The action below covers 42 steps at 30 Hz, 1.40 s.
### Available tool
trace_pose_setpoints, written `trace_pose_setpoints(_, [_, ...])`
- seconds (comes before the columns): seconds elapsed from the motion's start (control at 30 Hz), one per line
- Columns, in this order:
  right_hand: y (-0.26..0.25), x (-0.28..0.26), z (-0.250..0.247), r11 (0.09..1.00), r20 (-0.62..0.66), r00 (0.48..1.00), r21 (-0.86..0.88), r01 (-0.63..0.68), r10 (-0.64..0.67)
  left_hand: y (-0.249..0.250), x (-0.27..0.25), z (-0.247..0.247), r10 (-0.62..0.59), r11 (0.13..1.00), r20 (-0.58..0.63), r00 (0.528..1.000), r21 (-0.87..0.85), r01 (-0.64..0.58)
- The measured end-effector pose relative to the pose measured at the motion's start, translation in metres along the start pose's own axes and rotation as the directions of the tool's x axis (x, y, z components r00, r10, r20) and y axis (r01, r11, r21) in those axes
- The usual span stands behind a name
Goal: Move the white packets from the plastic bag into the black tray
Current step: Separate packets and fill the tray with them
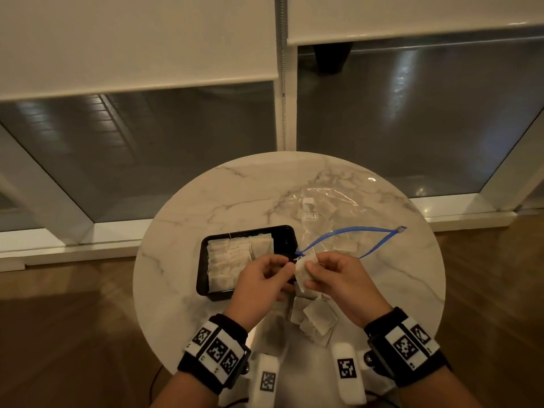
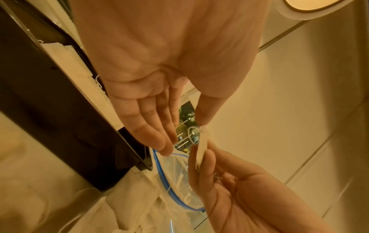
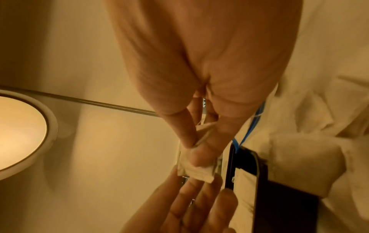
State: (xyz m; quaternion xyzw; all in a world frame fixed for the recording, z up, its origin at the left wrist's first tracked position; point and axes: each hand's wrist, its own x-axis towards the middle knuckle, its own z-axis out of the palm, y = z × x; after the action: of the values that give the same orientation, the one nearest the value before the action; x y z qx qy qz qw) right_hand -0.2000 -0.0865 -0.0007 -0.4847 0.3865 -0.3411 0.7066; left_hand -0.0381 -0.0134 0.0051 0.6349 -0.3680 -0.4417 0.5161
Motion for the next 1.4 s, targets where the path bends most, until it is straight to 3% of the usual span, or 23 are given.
trace_pose_setpoints(0.1, [-0.002,0.006,0.012,0.999,0.007,1.000,-0.049,0.013,-0.012,-0.001,-0.003,-0.007,0.008,0.997,0.005,1.000,-0.079,-0.008])
trace_pose_setpoints(0.23, [-0.007,0.017,0.028,0.981,0.033,0.999,-0.195,0.013,-0.006,-0.011,0.000,-0.023,0.090,0.995,-0.076,0.993,0.043,-0.087])
trace_pose_setpoints(0.43, [-0.011,0.048,0.049,0.892,0.085,0.996,-0.451,0.036,0.003,-0.018,0.015,-0.048,0.107,0.984,-0.206,0.973,0.165,-0.073])
trace_pose_setpoints(0.53, [-0.008,0.072,0.061,0.766,0.042,0.999,-0.641,0.045,-0.023,-0.025,0.021,-0.064,0.181,0.890,-0.265,0.947,0.455,-0.042])
trace_pose_setpoints(0.67, [-0.014,0.107,0.072,0.473,0.084,0.996,-0.877,0.081,-0.015,-0.038,0.025,-0.078,0.202,0.680,-0.184,0.962,0.734,-0.003])
trace_pose_setpoints(0.83, [-0.021,0.136,0.086,0.305,0.076,0.995,-0.951,0.051,0.069,-0.050,0.026,-0.078,0.177,0.676,-0.127,0.976,0.737,-0.026])
trace_pose_setpoints(1.0, [-0.014,0.146,0.090,0.256,0.026,0.996,-0.967,0.004,0.082,-0.053,0.026,-0.076,0.193,0.660,-0.122,0.974,0.751,-0.036])
trace_pose_setpoints(1.17, [-0.017,0.152,0.094,0.186,0.060,0.989,-0.982,0.035,0.132,-0.052,0.025,-0.077,0.201,0.665,-0.121,0.972,0.745,-0.045])
trace_pose_setpoints(1.4, [-0.025,0.167,0.103,0.015,0.104,0.967,-0.995,0.103,0.231,-0.051,0.025,-0.076,0.217,0.645,-0.116,0.969,0.762,-0.053])
